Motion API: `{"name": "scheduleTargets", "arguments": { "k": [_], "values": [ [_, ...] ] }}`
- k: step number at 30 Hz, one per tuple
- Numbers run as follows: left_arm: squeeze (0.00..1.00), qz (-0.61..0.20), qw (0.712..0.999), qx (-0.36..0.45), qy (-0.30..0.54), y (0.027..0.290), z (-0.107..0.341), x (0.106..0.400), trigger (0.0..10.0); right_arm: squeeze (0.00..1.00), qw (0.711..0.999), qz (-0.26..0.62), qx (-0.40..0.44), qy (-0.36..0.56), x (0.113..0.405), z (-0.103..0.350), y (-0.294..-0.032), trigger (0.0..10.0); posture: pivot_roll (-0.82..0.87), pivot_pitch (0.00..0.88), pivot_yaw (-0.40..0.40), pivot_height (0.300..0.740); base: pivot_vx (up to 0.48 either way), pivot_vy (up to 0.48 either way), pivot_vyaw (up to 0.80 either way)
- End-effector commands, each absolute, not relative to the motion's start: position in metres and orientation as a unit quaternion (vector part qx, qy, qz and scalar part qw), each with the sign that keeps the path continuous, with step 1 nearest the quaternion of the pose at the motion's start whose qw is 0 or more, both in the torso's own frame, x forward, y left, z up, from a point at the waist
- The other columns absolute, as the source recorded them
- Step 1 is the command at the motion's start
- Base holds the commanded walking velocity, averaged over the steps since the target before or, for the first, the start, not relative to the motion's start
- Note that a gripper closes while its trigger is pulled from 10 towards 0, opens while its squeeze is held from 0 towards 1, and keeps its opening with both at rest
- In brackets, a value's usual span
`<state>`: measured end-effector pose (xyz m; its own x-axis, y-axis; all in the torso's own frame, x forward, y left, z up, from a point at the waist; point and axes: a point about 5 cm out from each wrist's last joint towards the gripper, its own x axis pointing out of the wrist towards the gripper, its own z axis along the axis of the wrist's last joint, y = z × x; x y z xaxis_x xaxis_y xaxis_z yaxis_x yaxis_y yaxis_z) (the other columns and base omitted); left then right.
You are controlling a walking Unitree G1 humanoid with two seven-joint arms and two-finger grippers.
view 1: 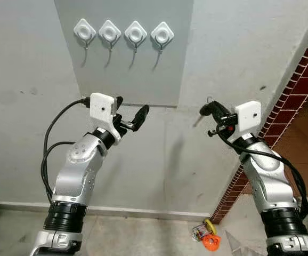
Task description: Hang keys on a hook
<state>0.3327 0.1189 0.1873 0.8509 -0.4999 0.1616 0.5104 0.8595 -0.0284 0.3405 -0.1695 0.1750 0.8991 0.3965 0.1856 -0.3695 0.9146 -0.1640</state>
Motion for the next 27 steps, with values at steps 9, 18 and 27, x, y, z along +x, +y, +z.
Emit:
{"name": "scheduleTargets", "arguments": {
  "k": [9,18,27],
  "values": [
    [0.00,-0.304,0.948,-0.012,-0.096,0.107,0.204,0.331,10.0,0.00,0.951,0.277,-0.002,-0.140,0.361,0.202,-0.132,10.0,-0.01,0.000,0.017,0.740,0.000,0.000,0.00],
    [0.00,-0.315,0.943,-0.006,-0.106,0.107,0.213,0.332,10.0,0.00,0.934,0.319,0.026,-0.159,0.374,0.224,-0.109,10.0,0.02,0.000,0.002,0.740,0.000,0.000,0.00],
    [0.00,-0.321,0.940,-0.004,-0.117,0.106,0.221,0.331,10.0,0.00,0.919,0.354,0.043,-0.170,0.384,0.242,-0.087,10.0,0.03,0.000,-0.016,0.740,0.000,0.000,0.00]
  ]
}}
